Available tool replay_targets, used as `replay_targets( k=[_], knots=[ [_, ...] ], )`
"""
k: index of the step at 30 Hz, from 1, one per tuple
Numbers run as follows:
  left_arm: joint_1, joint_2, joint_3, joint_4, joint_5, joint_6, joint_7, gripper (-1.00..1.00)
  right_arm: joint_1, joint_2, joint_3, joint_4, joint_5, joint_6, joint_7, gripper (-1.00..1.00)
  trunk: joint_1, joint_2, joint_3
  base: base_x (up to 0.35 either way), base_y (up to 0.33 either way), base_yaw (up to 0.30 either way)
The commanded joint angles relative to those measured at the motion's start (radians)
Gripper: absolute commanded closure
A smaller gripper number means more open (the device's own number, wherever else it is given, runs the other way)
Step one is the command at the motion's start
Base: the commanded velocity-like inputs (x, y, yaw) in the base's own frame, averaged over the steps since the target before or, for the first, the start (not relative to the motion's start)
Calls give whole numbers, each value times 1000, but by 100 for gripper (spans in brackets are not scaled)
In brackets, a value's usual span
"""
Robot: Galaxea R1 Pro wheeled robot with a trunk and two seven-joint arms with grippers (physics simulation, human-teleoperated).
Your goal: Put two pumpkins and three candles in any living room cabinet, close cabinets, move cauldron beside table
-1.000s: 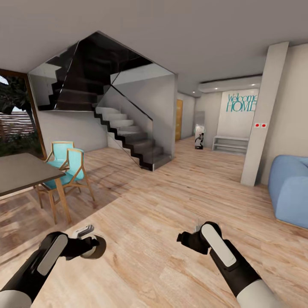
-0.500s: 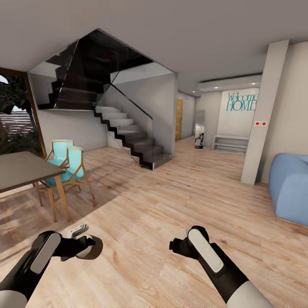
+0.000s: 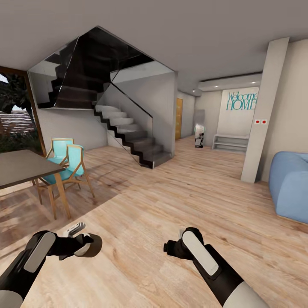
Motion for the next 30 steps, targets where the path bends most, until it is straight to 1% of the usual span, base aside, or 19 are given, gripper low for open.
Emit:
replay_targets(
  k=[1, 6, 14, 23, 25, 26, 27, 29, 30],
  knots=[
    [-1, 1, 1, -1, 18, 3, 10, 100, -1, 8, 0, -1, -8, 4, -11, -100, 4, -8, -5, -151, 0, 0],
    [-1, 0, -1, -1, 26, 3, 10, 100, -1, 17, -1, -1, -11, 6, -10, -100, 23, -43, -24, -161, 0, 0],
    [-1, 0, -5, -12, 25, 3, 10, 100, -1, 17, -1, 8, -7, 5, -12, -100, 54, -99, -60, -13, 0, 3],
    [-1, -2, -7, -16, 26, 3, 10, 100, -1, 19, 4, 17, -4, 6, -16, -100, 88, -162, -90, 0, 0, 1],
    [-1, -4, -9, -16, 26, 3, 10, 100, -1, 19, 20, 22, 31, 6, -21, -100, 96, -176, -96, 0, 0, 0],
    [-1, -5, -9, -15, 26, 3, 10, 100, -1, 22, 39, 37, 59, 5, -22, -100, 100, -183, -99, 0, 0, 0],
    [-1, -5, -10, -15, 26, 3, 10, 100, -1, 27, 51, 56, 74, 1, -20, -100, 103, -190, -102, 0, 0, 0],
    [-1, -5, -10, -15, 26, 3, 10, 100, -1, 34, 66, 101, 96, -14, -14, -100, 111, -204, -109, -49, 0, 0],
    [-1, -5, -10, -15, 26, 3, 10, 100, -1, 36, 69, 110, 100, -23, -13, -100, 115, -211, -112, -185, 0, 0]
  ],
)
